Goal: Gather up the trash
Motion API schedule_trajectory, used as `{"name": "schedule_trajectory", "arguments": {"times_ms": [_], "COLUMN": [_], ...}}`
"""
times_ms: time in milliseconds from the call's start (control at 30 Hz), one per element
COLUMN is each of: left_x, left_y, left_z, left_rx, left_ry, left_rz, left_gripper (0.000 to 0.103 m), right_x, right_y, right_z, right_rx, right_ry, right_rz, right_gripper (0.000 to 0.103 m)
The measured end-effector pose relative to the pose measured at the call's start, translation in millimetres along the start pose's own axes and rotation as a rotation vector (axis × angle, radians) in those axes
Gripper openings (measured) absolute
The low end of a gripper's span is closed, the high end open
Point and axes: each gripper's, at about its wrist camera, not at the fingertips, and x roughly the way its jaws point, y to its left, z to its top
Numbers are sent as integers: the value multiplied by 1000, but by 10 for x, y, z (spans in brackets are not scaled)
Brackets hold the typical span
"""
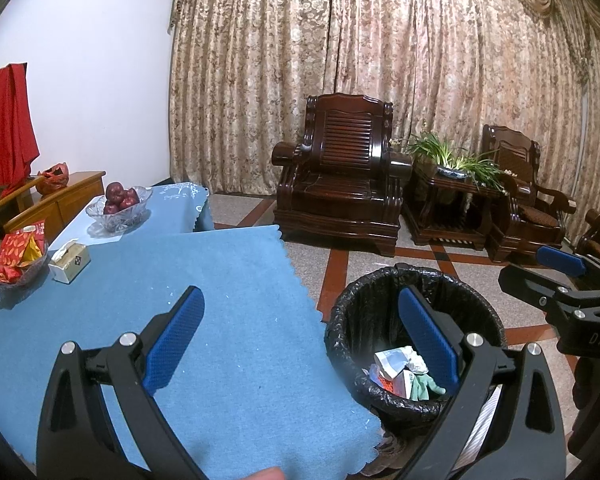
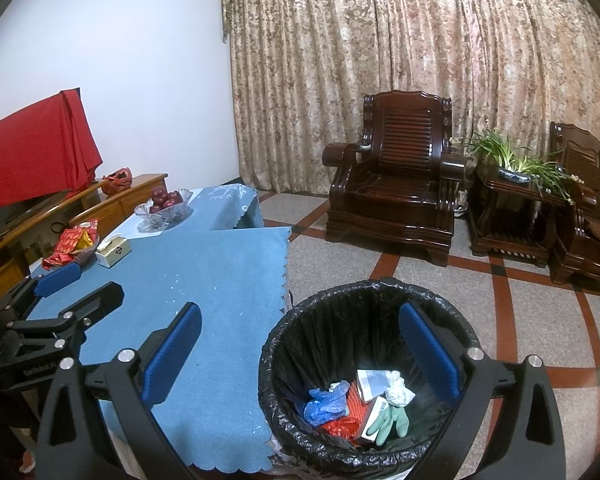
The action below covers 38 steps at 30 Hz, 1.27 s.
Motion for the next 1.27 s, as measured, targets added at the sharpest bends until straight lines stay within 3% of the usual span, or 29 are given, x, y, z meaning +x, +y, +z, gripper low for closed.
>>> {"name": "schedule_trajectory", "arguments": {"times_ms": [1267], "left_x": [48], "left_y": [217], "left_z": [-161], "left_rx": [-2], "left_ry": [27], "left_rz": [0], "left_gripper": [95], "right_x": [53], "right_y": [86], "right_z": [-193], "right_rx": [11], "right_ry": [19], "right_rz": [4], "right_gripper": [97]}}
